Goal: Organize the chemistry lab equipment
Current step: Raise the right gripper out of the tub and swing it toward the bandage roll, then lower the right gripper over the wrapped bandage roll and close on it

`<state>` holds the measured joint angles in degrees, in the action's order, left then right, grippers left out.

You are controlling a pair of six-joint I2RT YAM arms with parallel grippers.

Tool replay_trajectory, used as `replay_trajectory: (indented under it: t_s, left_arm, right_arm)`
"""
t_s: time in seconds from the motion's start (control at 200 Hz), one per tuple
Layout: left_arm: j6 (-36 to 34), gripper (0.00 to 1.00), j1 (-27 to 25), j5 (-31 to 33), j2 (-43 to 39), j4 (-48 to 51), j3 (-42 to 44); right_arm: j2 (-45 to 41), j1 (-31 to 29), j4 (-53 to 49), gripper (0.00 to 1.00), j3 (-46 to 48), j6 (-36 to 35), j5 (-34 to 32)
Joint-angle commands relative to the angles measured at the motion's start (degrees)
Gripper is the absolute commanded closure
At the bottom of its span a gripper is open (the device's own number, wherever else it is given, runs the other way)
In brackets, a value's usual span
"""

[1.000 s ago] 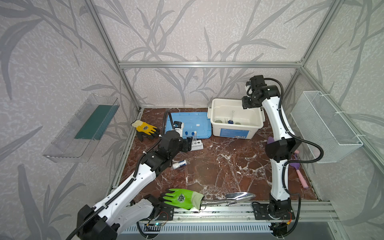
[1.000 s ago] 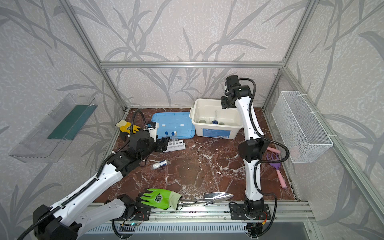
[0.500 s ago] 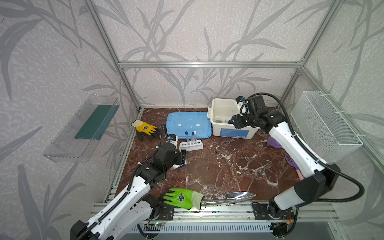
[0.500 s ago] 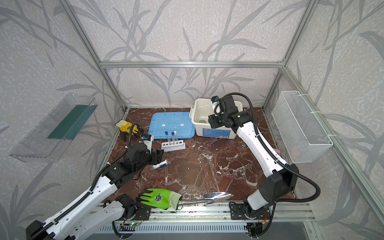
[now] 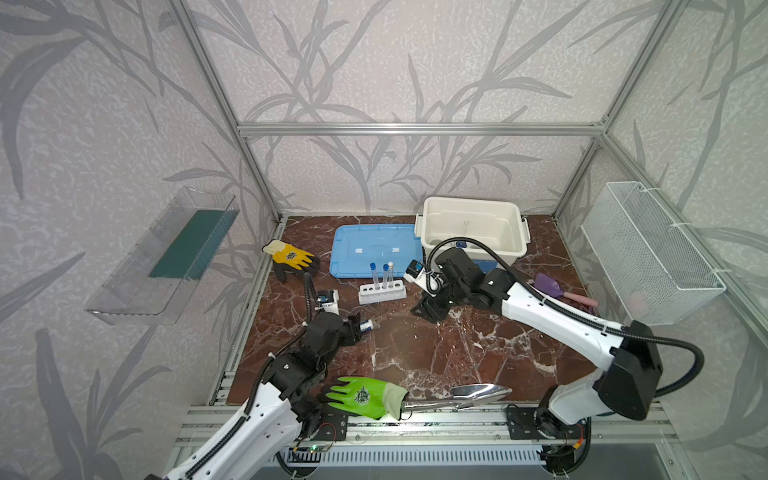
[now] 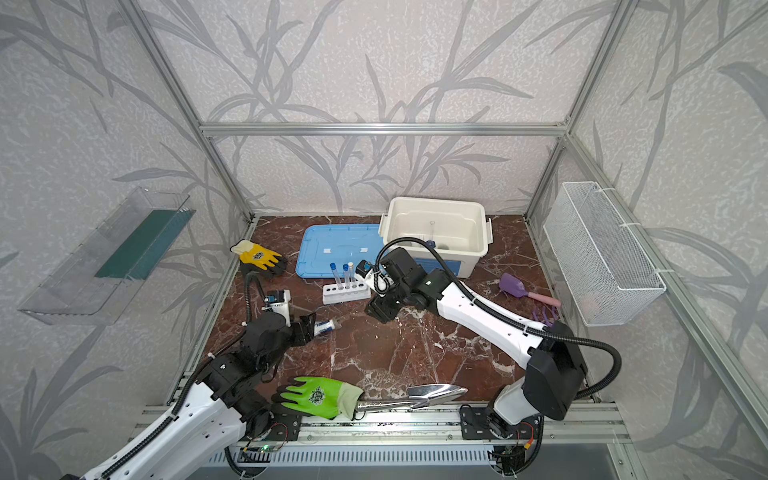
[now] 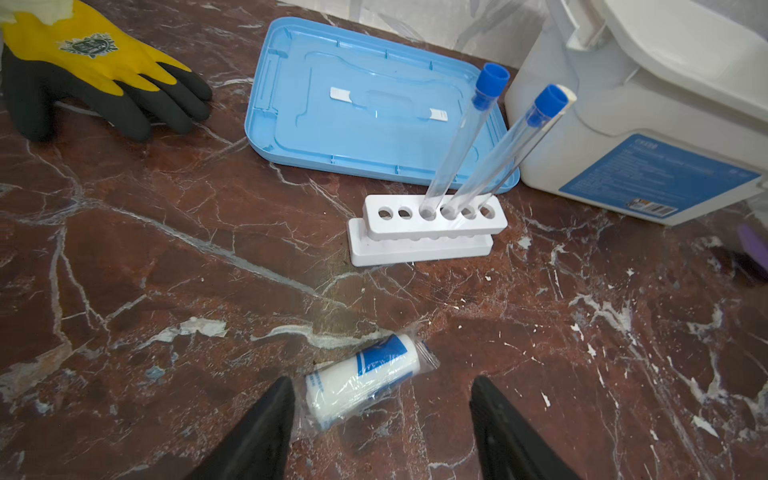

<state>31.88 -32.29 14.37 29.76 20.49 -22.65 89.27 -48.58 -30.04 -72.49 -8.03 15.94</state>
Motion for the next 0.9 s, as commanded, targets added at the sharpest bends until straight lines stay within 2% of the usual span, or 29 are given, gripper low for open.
replay_trajectory:
  t_s: [0.0, 0.22, 0.455, 0.55, 0.895]
  left_arm:
    - [4.61, 0.32, 0.3, 3.52, -4.48, 1.15, 0.8]
    - [4.11, 0.32, 0.3, 0.21, -14.93, 3.37, 4.66]
    - [3.39, 0.32, 0.22, -3.33, -16.22, 1.7, 6.93]
    - [1.83, 0.32, 0.27, -3.6, -16.77, 3.37, 5.99]
    - [4.29, 0.32, 0.13, -1.28, -25.72, 7.61, 7.76]
  right_arm:
    - [4.44, -2.54, 0.63, 0.33, -2.64, -4.95, 0.68]
    - [11.47, -5.37, 0.07, 0.33, -7.78, -10.68, 1.03]
    - [18.3, -7.04, -0.41, 0.33, -13.91, -15.01, -0.74]
    - [20.74, -7.32, -0.09, 0.33, -15.74, -17.1, -0.66]
    - [27.79, -7.28, -1.16, 0.33, -22.4, -23.74, 1.66]
